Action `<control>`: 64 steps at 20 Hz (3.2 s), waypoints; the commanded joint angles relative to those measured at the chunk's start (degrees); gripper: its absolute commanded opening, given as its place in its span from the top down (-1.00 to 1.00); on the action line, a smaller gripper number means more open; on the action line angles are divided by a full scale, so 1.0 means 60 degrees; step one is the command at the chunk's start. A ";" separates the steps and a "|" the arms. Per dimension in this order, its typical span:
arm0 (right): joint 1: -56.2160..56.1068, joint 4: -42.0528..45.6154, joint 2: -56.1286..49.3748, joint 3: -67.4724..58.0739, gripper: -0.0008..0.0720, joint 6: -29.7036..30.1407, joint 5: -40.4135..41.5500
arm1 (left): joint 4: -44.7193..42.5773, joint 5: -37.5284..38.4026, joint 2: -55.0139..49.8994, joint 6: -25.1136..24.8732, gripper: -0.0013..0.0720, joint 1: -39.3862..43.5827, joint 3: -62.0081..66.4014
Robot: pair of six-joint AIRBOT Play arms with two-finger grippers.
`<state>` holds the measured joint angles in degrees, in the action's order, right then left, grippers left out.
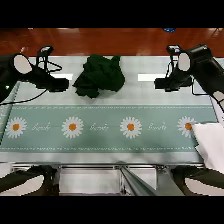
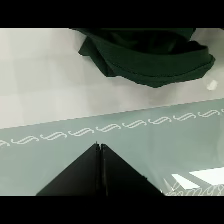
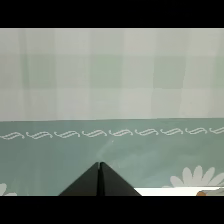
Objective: Fold the shirts.
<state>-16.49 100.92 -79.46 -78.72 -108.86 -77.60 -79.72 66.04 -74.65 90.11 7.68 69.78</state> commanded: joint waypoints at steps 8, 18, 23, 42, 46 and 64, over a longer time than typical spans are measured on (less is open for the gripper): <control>-0.0007 -0.0004 0.0007 0.0000 0.91 0.0000 0.0000 | 0.0000 0.0000 -0.0004 -0.0004 0.90 -0.0007 -0.0004; -0.0007 0.0240 0.0007 0.0000 0.91 -0.0004 0.0805 | 0.0040 -0.1275 -0.0127 0.0000 0.90 -0.0015 -0.0007; -0.0007 0.0885 0.0007 0.0000 -0.19 0.0011 0.1854 | 0.0069 -0.3377 -0.0186 0.0007 0.66 -0.0025 0.0000; -0.0029 0.0656 0.0007 0.1078 -0.15 -0.0117 0.1668 | 0.0863 -0.0994 -0.5949 -0.2160 -0.42 0.0871 0.4441; -0.0029 0.0506 0.0022 0.1078 -0.15 -0.0138 0.1683 | 0.0856 -0.0543 -0.6109 -0.2160 -0.14 0.1042 0.4444; -0.0026 -0.0215 0.6247 0.1078 -0.15 0.0437 0.0962 | 0.1392 0.0375 -0.0565 -0.1468 0.91 0.1064 0.8298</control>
<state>-16.62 102.65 -47.33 -72.29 -107.70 -71.13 -73.12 70.32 -84.07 80.73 13.93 114.96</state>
